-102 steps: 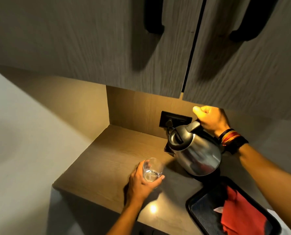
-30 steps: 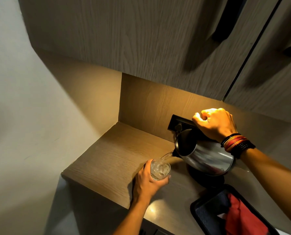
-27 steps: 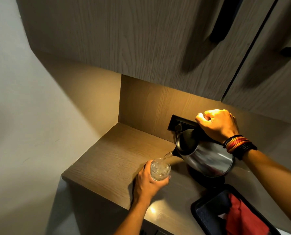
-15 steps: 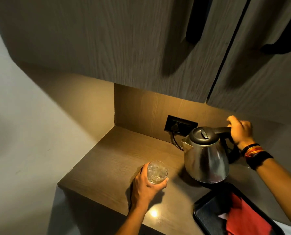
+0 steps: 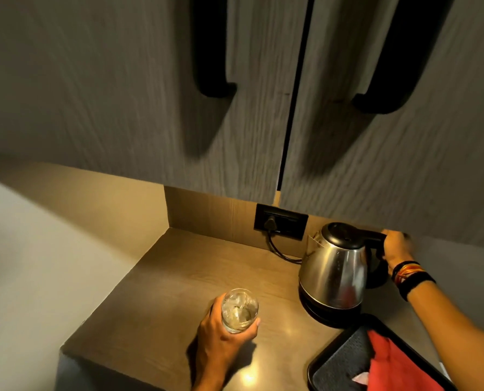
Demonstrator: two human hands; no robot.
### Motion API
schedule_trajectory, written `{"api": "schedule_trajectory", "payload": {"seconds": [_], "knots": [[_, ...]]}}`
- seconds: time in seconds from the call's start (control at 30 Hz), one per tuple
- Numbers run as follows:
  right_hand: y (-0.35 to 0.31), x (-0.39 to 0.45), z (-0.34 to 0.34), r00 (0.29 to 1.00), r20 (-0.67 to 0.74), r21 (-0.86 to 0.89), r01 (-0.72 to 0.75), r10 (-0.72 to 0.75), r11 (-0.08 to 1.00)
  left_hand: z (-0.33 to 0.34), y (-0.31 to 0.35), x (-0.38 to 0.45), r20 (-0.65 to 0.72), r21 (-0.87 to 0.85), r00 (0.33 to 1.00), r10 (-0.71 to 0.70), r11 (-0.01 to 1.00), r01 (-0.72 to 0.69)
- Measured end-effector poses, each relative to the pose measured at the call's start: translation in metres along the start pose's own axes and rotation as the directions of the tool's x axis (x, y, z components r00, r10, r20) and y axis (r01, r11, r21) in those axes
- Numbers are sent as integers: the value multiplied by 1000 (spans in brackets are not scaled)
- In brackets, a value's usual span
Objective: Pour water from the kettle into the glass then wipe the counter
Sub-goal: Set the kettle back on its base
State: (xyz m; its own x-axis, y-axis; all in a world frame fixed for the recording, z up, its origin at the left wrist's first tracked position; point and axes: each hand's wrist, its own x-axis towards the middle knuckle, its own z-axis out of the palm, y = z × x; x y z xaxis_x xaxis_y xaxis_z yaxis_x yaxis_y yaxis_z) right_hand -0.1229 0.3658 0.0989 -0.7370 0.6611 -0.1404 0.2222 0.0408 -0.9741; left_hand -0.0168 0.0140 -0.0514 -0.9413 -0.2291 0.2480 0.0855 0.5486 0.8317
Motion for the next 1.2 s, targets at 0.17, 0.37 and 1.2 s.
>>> {"api": "schedule_trajectory", "payload": {"seconds": [0.17, 0.37, 1.2], "knots": [[11, 5, -1, 1000, 13, 22, -20, 20, 1000, 1, -1, 1, 5, -14, 1000, -7, 1000, 7], [23, 24, -4, 998, -48, -42, 45, -47, 998, 1, 1, 0, 1, -15, 1000, -2, 1000, 2], [26, -15, -33, 938, -169, -267, 252, -302, 930, 8, -9, 2, 6, -26, 998, 62, 998, -61]]}}
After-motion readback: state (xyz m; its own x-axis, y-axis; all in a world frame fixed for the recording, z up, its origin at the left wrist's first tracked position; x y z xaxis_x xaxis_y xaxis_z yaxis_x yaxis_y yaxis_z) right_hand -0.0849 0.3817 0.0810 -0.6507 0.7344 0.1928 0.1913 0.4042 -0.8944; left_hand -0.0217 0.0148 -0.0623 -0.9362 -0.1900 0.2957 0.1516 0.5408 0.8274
